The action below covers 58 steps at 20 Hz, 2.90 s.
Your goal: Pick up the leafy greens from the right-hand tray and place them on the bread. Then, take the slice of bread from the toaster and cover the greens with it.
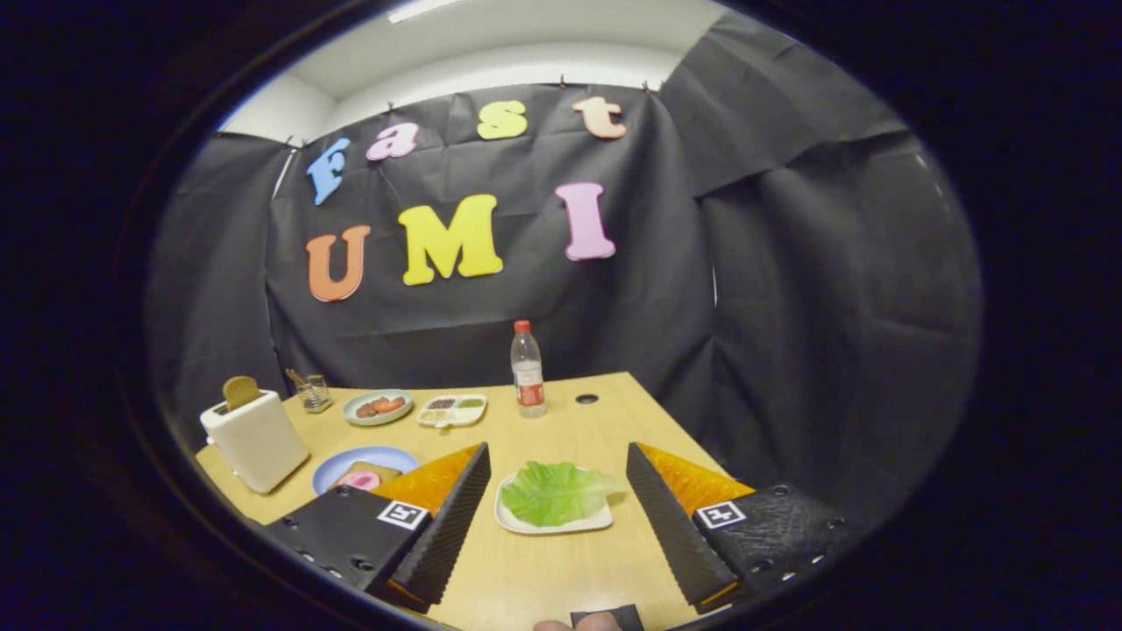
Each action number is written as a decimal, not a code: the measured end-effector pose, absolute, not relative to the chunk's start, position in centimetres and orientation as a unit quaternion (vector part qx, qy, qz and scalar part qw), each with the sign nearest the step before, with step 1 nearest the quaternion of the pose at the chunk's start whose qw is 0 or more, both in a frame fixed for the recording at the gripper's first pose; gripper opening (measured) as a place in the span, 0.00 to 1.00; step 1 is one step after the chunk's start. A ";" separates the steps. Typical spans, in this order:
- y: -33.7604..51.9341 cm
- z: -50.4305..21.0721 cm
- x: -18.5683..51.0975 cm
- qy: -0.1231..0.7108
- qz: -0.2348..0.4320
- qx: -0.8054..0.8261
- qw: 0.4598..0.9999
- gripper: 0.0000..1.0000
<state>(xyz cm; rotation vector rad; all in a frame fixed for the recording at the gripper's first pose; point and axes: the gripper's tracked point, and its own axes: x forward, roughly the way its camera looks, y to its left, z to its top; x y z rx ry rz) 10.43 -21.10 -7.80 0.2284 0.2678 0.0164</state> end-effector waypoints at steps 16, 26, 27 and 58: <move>-23.8 -20.7 21.1 0.314 -0.013 0.301 0.900 0.95; -23.9 -22.4 22.9 0.336 -0.005 0.321 0.886 0.48; -24.1 -22.0 22.7 0.332 -0.001 0.331 0.883 0.36; -2.9 -2.4 19.5 0.229 0.136 0.300 0.916 0.00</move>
